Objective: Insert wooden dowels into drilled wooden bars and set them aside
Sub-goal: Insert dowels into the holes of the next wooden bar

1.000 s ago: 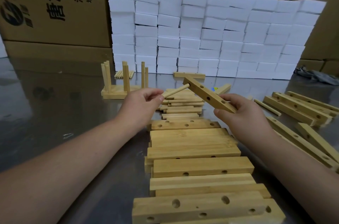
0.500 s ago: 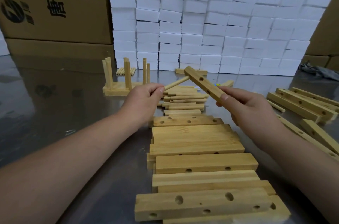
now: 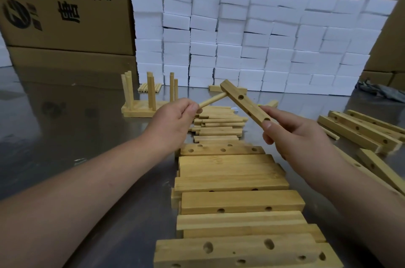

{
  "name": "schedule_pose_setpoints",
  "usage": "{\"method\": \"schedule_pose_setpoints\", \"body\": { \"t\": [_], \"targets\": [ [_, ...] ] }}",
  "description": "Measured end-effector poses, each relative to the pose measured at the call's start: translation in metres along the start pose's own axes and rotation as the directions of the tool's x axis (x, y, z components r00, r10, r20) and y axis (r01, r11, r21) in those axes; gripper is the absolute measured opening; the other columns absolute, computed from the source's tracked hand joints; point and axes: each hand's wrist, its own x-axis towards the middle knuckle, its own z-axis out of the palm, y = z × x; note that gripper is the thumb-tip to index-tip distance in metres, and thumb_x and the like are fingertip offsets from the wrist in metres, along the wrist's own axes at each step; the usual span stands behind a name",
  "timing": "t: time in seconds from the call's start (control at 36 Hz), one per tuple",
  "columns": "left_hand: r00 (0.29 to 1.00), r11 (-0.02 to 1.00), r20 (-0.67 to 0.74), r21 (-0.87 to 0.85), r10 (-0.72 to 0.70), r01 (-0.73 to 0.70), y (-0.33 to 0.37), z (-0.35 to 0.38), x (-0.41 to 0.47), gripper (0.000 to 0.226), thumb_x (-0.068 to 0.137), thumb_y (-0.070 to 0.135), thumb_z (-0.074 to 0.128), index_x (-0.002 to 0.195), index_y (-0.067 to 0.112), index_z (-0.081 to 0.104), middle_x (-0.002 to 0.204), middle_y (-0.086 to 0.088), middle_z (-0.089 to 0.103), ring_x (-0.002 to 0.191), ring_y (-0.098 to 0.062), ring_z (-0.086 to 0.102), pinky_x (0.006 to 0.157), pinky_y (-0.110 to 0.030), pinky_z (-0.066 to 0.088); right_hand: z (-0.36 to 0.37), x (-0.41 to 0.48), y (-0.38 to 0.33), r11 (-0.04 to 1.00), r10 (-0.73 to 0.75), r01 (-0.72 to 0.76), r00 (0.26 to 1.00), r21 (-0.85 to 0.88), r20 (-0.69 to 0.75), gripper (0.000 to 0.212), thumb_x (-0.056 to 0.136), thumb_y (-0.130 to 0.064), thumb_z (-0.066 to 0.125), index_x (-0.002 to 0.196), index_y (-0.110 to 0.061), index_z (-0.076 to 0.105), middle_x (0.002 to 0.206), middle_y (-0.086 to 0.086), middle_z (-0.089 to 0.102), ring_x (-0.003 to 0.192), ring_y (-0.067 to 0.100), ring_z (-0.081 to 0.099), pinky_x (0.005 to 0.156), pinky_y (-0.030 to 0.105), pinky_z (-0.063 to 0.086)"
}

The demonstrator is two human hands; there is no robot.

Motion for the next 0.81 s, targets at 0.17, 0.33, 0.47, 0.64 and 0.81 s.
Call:
{"method": "schedule_pose_setpoints", "body": {
  "t": [0.17,0.33,0.47,0.64,0.81],
  "targets": [
    [0.993,0.989,0.023,-0.097,-0.114,0.115,0.003,-0.002,0.0,0.028,0.097,0.03,0.041,0.079,0.028,0.062,0.056,0.013,0.044,0.055,-0.003,0.042,0.052,-0.023,0.032,0.001,-0.001,-0.001,0.999,0.011,-0.012,1.0,0.05,0.011,0.032,0.093,-0.027,0.05,0.093,-0.059,0.053,0.063,-0.031,0.06,0.053,-0.019,0.048,0.059,0.016,0.031],
    [0.978,0.951,0.057,-0.228,-0.2,0.208,0.004,-0.002,0.003,0.034,0.097,0.033,0.039,0.074,0.021,0.061,0.058,0.007,0.041,0.056,-0.013,0.038,0.061,-0.033,0.036,0.003,-0.003,-0.002,0.997,-0.008,0.008,1.0,0.07,-0.005,0.03,0.091,-0.026,0.05,0.093,-0.056,0.053,0.06,-0.027,0.06,0.053,-0.014,0.051,0.045,0.006,0.038],
    [0.955,0.902,0.147,-0.316,-0.259,0.293,0.008,-0.003,0.004,0.038,0.098,0.036,0.035,0.071,0.016,0.052,0.041,0.013,0.037,0.039,-0.004,0.034,0.047,-0.024,0.036,0.002,-0.004,-0.003,0.995,-0.021,0.022,1.0,0.095,-0.006,0.031,0.092,-0.025,0.049,0.095,-0.055,0.054,0.061,-0.029,0.06,0.058,-0.019,0.05,0.061,0.016,0.034],
    [0.939,0.887,0.203,-0.319,-0.279,0.333,0.011,-0.006,0.002,0.039,0.099,0.035,0.034,0.07,0.015,0.05,0.042,0.012,0.036,0.037,-0.004,0.033,0.043,-0.021,0.036,0.003,-0.006,-0.004,0.994,-0.025,0.024,1.0,0.11,0.004,0.031,0.091,-0.025,0.05,0.094,-0.055,0.054,0.06,-0.028,0.06,0.059,-0.017,0.051,0.061,0.016,0.034],
    [0.893,0.77,0.326,-0.464,-0.311,0.438,0.018,-0.009,0.002,0.04,0.099,0.036,0.034,0.068,0.014,0.047,0.042,0.01,0.034,0.034,-0.007,0.03,0.038,-0.021,0.033,0.005,-0.009,-0.007,0.993,-0.046,0.04,0.998,0.108,0.053,0.029,0.089,-0.03,0.049,0.1,-0.057,0.054,0.064,-0.03,0.06,0.062,-0.019,0.052,0.063,0.019,0.034]
  ]
}}
